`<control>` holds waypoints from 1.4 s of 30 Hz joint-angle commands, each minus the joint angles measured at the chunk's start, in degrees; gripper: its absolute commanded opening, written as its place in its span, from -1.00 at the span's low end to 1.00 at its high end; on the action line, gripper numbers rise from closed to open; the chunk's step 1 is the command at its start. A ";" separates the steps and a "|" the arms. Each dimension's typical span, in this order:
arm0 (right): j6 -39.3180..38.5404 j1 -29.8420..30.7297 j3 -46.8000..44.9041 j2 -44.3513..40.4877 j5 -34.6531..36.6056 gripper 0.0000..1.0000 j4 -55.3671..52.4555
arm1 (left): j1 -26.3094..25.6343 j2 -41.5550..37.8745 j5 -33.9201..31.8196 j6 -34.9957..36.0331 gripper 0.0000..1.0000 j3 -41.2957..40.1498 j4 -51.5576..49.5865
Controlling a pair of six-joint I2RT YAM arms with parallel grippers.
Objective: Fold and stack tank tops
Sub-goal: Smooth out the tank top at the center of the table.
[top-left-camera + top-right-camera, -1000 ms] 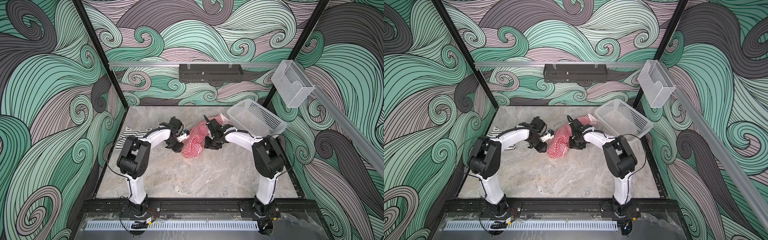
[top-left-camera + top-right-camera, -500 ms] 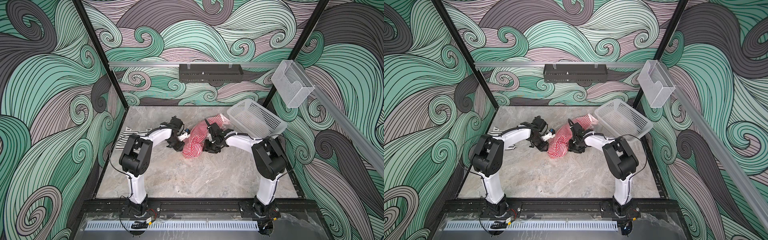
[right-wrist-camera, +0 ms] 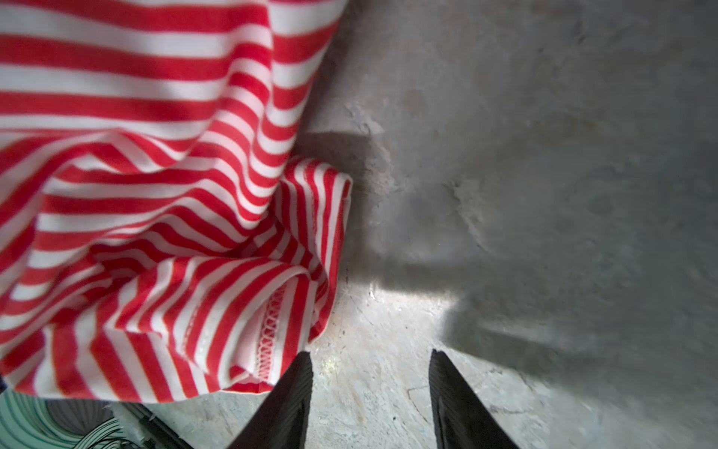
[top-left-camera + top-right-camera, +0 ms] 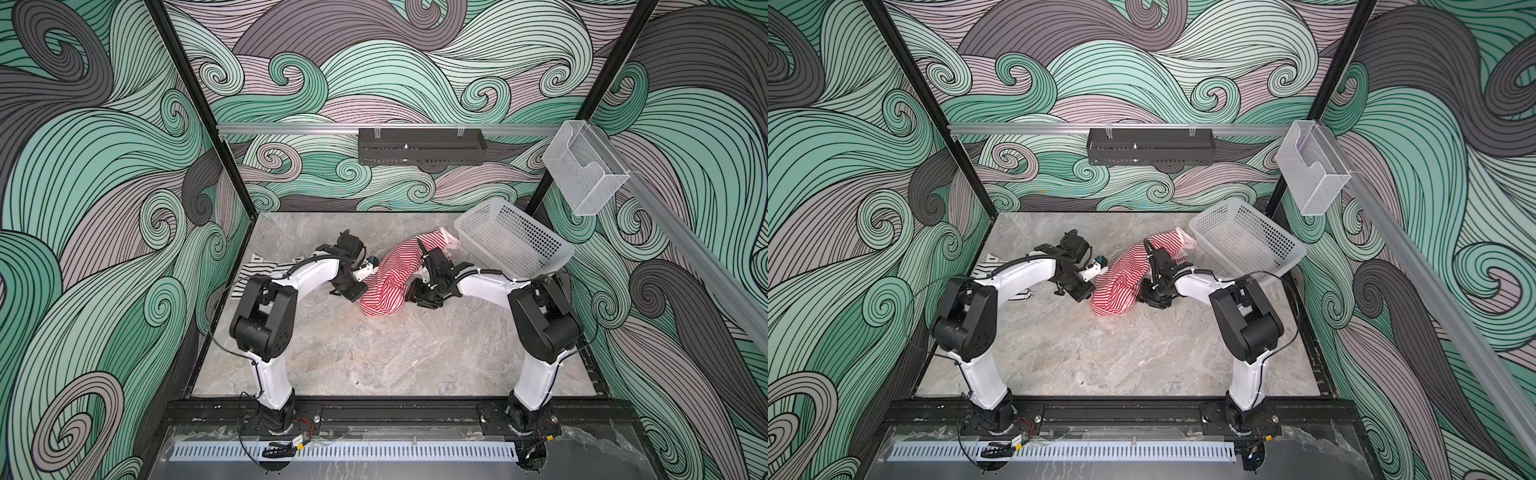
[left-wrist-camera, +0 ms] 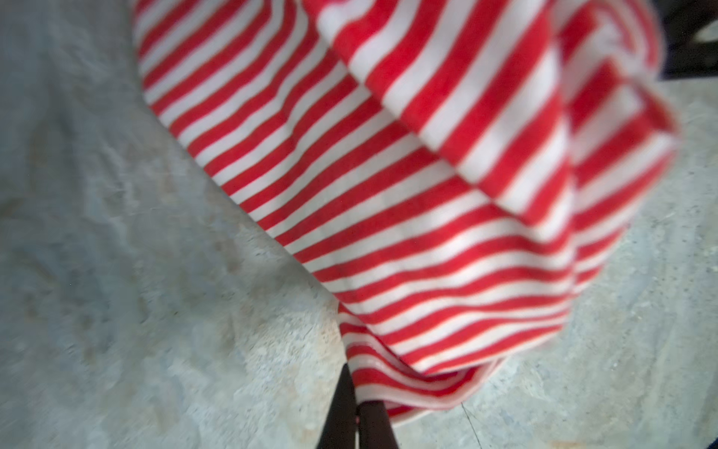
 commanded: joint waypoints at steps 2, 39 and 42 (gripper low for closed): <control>6.83 -0.28 -1.11 1.71 -6.01 -0.02 10.85 | 0.92 -8.90 -3.02 0.68 -1.00 -2.72 -1.52; -15.59 4.64 34.83 -1.95 16.07 -1.00 -33.19 | 12.56 -22.12 -16.43 0.39 -1.00 -8.49 6.63; -16.54 6.57 34.31 2.27 13.63 -1.00 -33.70 | 13.13 -22.66 -17.60 1.37 -1.00 -11.73 7.23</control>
